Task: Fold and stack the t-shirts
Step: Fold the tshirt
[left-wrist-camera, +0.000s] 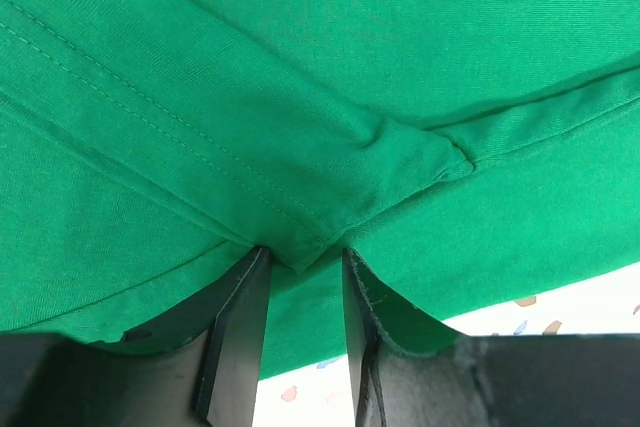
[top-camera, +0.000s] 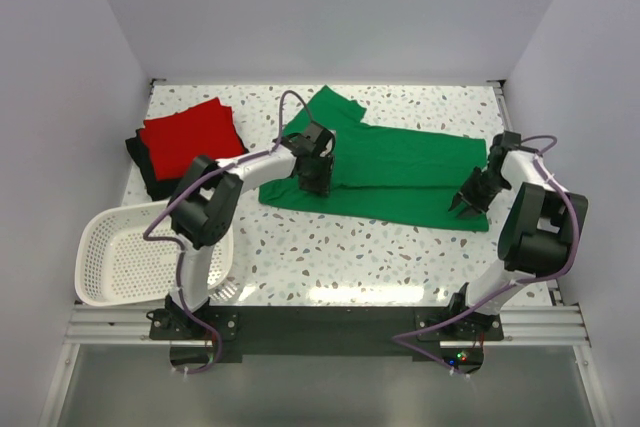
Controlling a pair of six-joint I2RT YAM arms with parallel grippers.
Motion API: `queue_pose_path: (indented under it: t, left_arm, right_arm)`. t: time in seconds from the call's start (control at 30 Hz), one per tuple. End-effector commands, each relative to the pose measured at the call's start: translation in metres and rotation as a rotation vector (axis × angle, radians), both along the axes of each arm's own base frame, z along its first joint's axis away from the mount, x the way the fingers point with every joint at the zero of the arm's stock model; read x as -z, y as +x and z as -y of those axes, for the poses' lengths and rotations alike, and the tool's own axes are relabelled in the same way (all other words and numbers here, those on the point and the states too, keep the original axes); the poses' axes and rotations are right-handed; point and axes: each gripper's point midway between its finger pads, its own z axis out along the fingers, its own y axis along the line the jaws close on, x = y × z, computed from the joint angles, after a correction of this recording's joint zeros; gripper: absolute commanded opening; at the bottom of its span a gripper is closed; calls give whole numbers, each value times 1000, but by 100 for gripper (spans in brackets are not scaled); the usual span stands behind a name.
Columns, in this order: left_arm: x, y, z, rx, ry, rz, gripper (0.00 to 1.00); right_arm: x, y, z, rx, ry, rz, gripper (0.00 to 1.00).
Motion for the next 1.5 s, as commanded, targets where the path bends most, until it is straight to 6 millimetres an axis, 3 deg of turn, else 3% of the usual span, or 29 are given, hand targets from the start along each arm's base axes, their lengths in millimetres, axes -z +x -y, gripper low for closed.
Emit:
queue_pose_path:
  t: [0.0,0.17,0.3,0.6,0.83,1.03,1.47]
  left_arm:
    - [-3,10,6,0,12,36,38]
    - [-5,15,5,2,36,55,33]
    - [-5,17,5,9,39,57,22]
    - [-20,24,3,-3,55,97,19]
    - [-30,31,9,7,34,124,0]
    - [-38,41,19,41,10,164,0]
    - [-27,59,34,118,45,188,0]
  right_arm:
    - [-8,2,-1,-12,-7,47,32]
    - [-6,-3,-3,-15,-4,39,32]
    - [-2,-7,-4,-15,2,32,32]
    - [11,-17,-3,-23,-14,-6,32]
    - [33,-30,-2,-26,-15,-65,32]
    - [37,-33,-2,-33,-17,-77,32]
    - [43,-36,-2,-33,-16,-101,32]
